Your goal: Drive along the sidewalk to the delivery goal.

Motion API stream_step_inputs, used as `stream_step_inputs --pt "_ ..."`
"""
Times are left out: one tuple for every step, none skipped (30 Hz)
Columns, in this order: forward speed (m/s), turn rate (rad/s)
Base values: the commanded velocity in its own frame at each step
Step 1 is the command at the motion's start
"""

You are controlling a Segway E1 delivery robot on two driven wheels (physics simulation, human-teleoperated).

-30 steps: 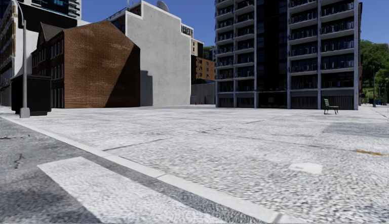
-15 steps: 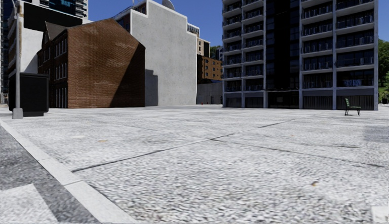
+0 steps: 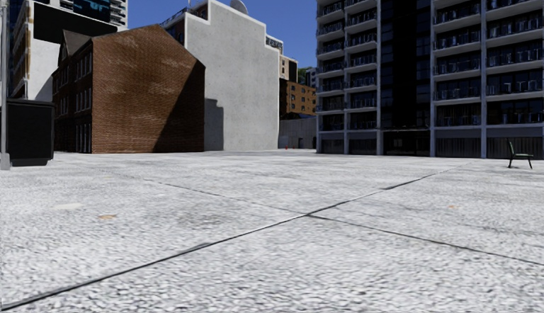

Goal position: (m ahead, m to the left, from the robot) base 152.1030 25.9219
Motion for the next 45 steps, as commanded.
stream_step_inputs --pt "2.0 0.0" --pt "2.0 0.0" --pt "2.0 0.0" --pt "2.0 0.0" --pt "2.0 0.0" --pt "2.0 0.0" --pt "2.0 0.0" --pt "2.0 0.0" --pt "2.0 0.0" --pt "2.0 0.0" --pt "2.0 0.0" --pt "2.0 0.0" --pt "2.0 0.0" --pt "2.0 0.0" --pt "2.0 0.0" --pt "2.0 0.0" --pt "2.0 0.0" --pt "2.0 0.0" --pt "2.0 0.0" --pt "2.0 0.0" --pt "2.0 0.0" --pt "2.0 0.0" --pt "2.0 0.0" --pt "2.0 0.0" --pt "2.0 0.0" --pt "2.0 0.0" --pt "2.0 0.0" --pt "2.0 0.0" --pt "2.0 0.0" --pt "2.0 0.0" --pt "2.0 0.0" --pt "2.0 0.0" --pt "2.0 0.0" --pt "2.0 0.0" --pt "2.0 0.0" --pt "2.0 0.0" --pt "2.0 0.0" --pt "2.0 0.0" --pt "2.0 0.0" --pt "2.0 0.0" --pt "2.0 0.0" --pt "2.0 0.0" --pt "2.0 0.0" --pt "2.0 0.0" --pt "2.0 0.0"
